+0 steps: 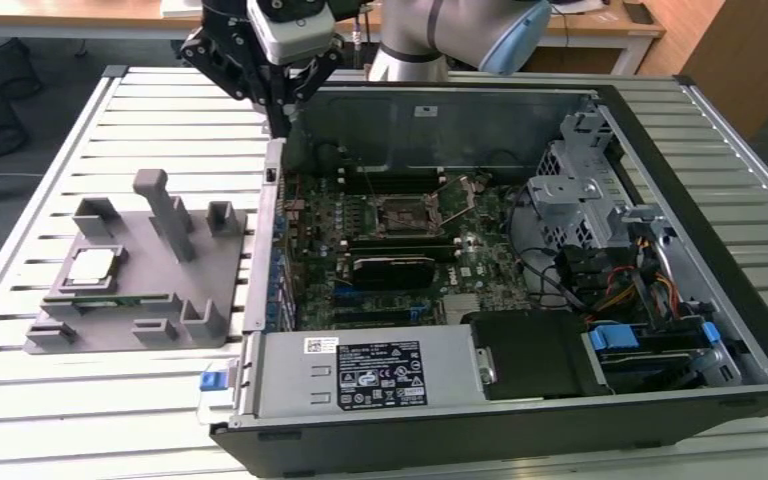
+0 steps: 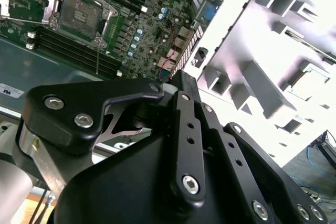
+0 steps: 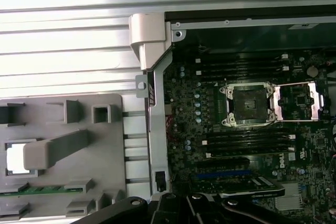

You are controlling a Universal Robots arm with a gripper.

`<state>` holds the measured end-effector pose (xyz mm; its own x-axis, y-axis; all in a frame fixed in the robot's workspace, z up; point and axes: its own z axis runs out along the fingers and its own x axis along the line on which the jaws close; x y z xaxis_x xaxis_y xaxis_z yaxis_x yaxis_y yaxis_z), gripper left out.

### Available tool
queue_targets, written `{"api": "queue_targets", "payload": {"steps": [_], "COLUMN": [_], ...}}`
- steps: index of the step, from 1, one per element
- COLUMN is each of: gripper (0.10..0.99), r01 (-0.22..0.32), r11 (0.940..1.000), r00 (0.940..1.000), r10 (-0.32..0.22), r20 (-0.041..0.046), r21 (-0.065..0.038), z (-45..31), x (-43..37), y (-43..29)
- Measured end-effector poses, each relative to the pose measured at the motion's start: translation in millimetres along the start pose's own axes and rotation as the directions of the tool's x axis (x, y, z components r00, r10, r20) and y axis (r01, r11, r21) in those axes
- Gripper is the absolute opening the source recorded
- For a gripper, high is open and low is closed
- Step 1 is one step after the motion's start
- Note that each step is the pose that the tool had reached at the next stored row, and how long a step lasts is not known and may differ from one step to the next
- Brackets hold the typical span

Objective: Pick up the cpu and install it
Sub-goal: 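Reach for the cpu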

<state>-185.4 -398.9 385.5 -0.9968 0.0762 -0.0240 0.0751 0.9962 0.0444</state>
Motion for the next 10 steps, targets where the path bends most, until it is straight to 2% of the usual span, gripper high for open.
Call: {"api": "queue_targets", "payload": {"steps": [10], "gripper": [0.106], "r01": [0.000], "r11": [1.0000], "r00": [1.0000], "r10": [0.000], "r20": [-0.0002], "r21": [0.000], "z": [1.0], "x": [3.1], "y": [-0.3]}}
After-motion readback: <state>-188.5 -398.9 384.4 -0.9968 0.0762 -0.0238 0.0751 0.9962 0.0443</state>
